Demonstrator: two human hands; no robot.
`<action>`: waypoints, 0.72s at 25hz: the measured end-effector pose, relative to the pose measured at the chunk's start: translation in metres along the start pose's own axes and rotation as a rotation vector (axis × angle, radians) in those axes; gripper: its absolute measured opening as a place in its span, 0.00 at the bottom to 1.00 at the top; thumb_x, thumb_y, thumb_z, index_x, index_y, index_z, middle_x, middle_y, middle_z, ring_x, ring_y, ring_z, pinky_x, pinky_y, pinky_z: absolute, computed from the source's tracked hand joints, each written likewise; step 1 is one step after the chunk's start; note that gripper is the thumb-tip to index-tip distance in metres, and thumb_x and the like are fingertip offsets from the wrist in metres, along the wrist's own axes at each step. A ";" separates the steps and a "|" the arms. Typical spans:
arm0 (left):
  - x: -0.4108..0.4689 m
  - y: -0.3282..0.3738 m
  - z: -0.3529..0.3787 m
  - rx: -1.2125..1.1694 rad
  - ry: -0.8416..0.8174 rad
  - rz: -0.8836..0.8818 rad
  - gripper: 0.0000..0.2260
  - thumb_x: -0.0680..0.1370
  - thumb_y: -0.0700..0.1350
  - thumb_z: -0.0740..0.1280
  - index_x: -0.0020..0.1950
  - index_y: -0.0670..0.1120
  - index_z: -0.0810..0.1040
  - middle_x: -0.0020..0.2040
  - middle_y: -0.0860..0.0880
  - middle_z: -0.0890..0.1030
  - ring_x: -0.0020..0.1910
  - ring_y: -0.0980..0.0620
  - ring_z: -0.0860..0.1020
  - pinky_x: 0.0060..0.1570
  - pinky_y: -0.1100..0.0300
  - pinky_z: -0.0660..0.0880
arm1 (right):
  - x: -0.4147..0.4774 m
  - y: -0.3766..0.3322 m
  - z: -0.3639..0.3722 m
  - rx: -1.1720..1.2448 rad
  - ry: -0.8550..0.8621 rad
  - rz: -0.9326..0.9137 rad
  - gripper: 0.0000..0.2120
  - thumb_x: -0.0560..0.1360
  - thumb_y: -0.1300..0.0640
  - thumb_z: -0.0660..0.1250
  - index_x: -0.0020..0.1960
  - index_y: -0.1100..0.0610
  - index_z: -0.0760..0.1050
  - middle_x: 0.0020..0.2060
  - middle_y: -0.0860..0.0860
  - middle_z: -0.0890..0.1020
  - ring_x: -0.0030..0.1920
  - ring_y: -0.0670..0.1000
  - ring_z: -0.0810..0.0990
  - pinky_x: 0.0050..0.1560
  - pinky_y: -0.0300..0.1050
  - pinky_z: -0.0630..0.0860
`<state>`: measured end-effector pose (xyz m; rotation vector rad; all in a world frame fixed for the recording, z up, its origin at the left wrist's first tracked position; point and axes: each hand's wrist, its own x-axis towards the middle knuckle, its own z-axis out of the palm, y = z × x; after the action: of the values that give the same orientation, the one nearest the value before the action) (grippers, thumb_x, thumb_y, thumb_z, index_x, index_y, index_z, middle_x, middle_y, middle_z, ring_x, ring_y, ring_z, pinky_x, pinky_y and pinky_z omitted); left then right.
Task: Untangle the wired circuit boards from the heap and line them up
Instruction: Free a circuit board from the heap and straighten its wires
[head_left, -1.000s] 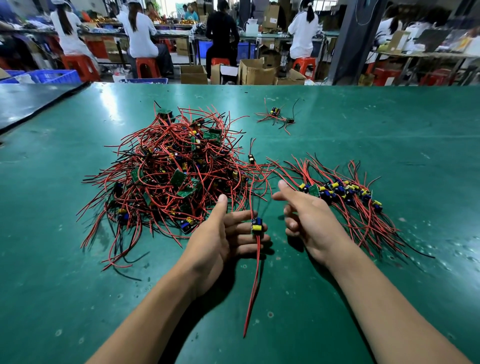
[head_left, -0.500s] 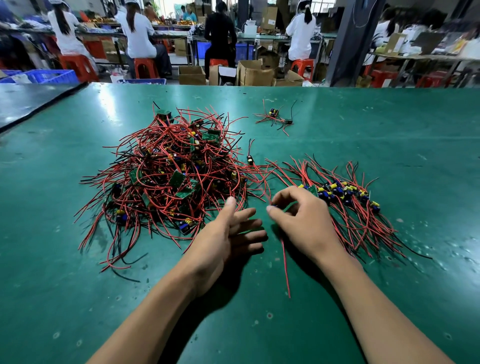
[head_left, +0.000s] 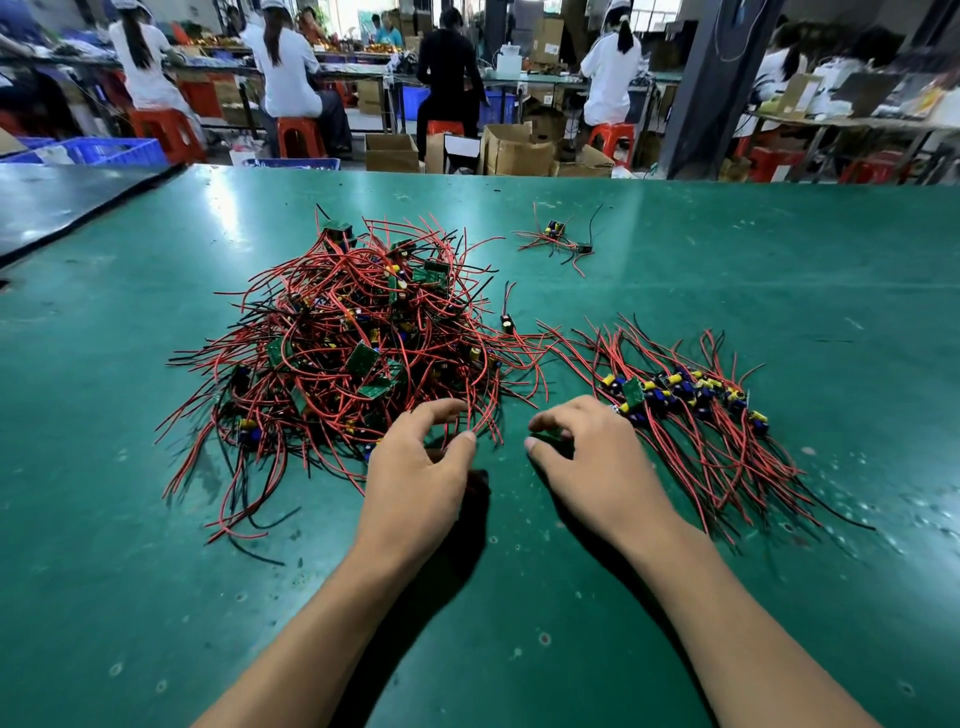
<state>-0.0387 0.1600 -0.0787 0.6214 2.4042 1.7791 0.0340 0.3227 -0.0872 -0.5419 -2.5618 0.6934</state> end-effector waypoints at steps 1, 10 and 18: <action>0.002 -0.001 -0.002 0.083 -0.026 0.004 0.14 0.77 0.42 0.69 0.62 0.50 0.80 0.56 0.51 0.82 0.48 0.48 0.82 0.56 0.47 0.78 | 0.001 0.003 -0.001 -0.051 0.008 0.034 0.10 0.76 0.52 0.71 0.55 0.54 0.83 0.53 0.52 0.80 0.56 0.53 0.76 0.62 0.50 0.72; 0.004 -0.001 -0.004 0.582 -0.087 0.172 0.08 0.77 0.53 0.68 0.51 0.51 0.82 0.46 0.52 0.79 0.49 0.49 0.77 0.49 0.55 0.74 | -0.002 -0.002 -0.002 -0.028 0.080 0.086 0.11 0.77 0.53 0.70 0.57 0.56 0.82 0.54 0.52 0.79 0.57 0.55 0.77 0.62 0.53 0.72; -0.006 0.008 -0.005 0.462 -0.268 0.227 0.05 0.79 0.47 0.66 0.45 0.49 0.78 0.43 0.53 0.81 0.43 0.53 0.78 0.44 0.57 0.74 | -0.002 -0.001 0.002 0.044 0.016 -0.012 0.23 0.73 0.56 0.74 0.67 0.52 0.77 0.54 0.51 0.80 0.55 0.53 0.79 0.61 0.50 0.74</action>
<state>-0.0329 0.1551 -0.0701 1.1355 2.6377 1.0958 0.0346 0.3199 -0.0888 -0.5157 -2.5270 0.7364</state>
